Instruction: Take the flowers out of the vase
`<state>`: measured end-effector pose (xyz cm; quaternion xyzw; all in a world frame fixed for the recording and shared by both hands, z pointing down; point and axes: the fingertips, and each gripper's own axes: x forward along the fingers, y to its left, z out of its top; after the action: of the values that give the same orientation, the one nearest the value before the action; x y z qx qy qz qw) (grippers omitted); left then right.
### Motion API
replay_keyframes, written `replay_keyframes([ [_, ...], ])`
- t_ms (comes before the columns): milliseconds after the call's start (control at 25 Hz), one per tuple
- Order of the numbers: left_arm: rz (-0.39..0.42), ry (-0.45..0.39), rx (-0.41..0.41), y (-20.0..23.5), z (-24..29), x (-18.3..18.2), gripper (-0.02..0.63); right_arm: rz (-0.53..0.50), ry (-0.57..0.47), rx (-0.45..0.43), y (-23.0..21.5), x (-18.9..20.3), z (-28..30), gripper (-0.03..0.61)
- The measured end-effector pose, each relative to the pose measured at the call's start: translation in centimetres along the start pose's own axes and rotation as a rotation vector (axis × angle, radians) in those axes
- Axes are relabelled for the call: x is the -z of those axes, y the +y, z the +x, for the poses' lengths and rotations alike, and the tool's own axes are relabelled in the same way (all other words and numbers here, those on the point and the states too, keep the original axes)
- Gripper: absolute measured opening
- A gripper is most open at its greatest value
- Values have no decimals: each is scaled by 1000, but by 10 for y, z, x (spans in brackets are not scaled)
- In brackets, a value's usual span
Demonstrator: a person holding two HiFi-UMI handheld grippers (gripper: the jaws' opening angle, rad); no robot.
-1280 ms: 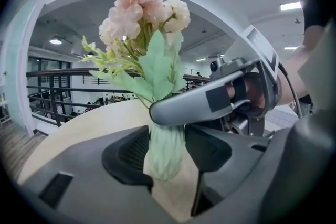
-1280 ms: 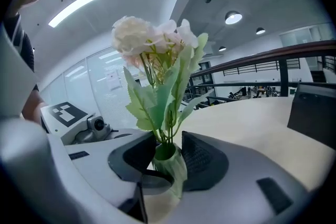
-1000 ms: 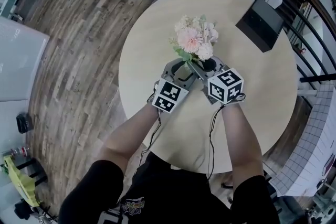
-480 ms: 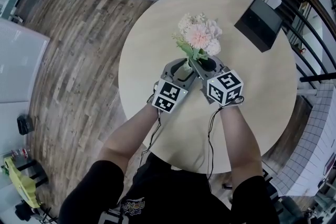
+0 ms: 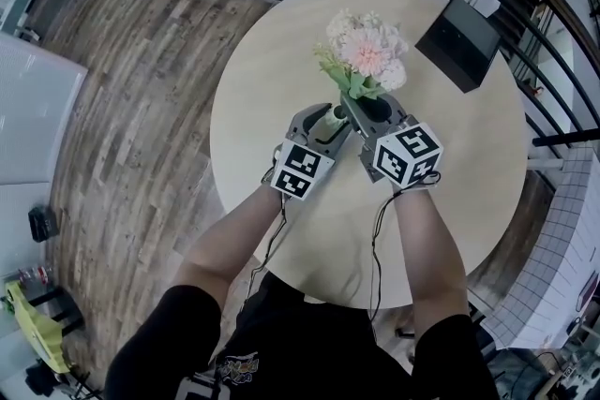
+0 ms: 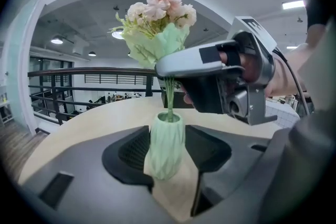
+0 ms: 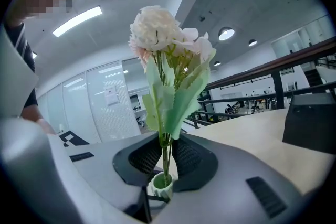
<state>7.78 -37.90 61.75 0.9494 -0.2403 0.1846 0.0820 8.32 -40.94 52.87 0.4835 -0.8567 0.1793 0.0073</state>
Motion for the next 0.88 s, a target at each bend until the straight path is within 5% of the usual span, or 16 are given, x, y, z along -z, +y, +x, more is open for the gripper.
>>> replay_keyframes([
  [880, -2, -52, -14, -8, -40, -12, 216, 71, -230, 106, 1, -75, -55, 63],
])
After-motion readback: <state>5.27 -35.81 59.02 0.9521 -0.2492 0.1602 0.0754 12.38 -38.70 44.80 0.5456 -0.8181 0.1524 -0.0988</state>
